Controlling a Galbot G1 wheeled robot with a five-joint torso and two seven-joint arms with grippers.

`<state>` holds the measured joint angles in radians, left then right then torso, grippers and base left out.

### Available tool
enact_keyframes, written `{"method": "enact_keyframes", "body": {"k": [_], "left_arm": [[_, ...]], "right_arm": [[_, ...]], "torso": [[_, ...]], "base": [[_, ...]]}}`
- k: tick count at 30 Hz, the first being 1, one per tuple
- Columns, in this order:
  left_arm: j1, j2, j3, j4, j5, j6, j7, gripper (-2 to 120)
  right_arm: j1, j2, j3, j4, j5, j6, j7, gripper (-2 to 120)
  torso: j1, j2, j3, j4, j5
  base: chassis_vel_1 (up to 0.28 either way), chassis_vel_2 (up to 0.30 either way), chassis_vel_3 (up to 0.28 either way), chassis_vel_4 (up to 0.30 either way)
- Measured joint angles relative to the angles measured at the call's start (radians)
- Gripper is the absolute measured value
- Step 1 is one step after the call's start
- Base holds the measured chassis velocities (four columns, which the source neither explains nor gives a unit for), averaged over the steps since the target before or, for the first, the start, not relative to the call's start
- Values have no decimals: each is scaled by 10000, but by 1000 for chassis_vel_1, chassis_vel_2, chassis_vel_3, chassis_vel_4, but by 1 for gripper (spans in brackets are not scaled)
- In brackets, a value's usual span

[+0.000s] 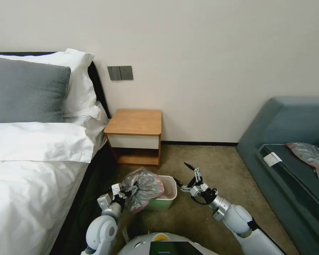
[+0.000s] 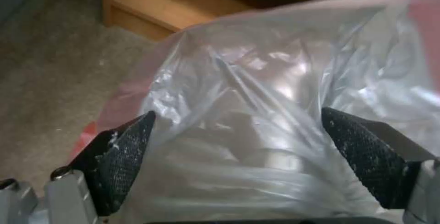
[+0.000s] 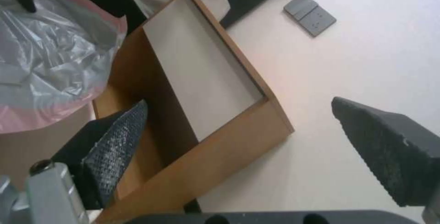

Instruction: Pick up the garbage bag from the table and place it over the trash can.

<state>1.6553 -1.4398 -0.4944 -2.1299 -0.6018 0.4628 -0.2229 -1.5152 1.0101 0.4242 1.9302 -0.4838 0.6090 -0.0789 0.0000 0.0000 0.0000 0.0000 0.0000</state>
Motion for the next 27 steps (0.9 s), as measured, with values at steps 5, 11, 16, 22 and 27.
{"method": "enact_keyframes", "body": {"k": [5, 11, 16, 22, 27], "left_arm": [[-39, -14, -25, 50, 184, 11, -31, 92], [-42, -53, 93, 95, 246, 0, -38, 91], [-11, -114, 360, 59, 295, -8, 8, 91], [9, -251, 591, 9, 300, -78, 43, 91], [116, -204, 529, -302, 264, -279, 49, 91]], "right_arm": [[0, 2, 1, -10, -2, 1, 1, 100], [5, -2, 2, -9, -13, 1, 0, 100], [36, 19, -25, 0, -22, -3, -15, 100], [60, -20, -32, 109, -16, -46, -53, 100], [74, -42, -10, 106, -8, -62, -60, 100]], "torso": [[0, 0, 0, 0, 1], [0, 0, 0, 0, 1], [0, 0, 0, 0, 1], [0, 0, 0, 0, 0], [0, 0, 0, 0, 1]], "base": [[0, 0, 0, 0], [0, 0, 0, 0], [0, 0, 0, 0], [0, 0, 0, 0], [0, 0, 0, 0]]}}
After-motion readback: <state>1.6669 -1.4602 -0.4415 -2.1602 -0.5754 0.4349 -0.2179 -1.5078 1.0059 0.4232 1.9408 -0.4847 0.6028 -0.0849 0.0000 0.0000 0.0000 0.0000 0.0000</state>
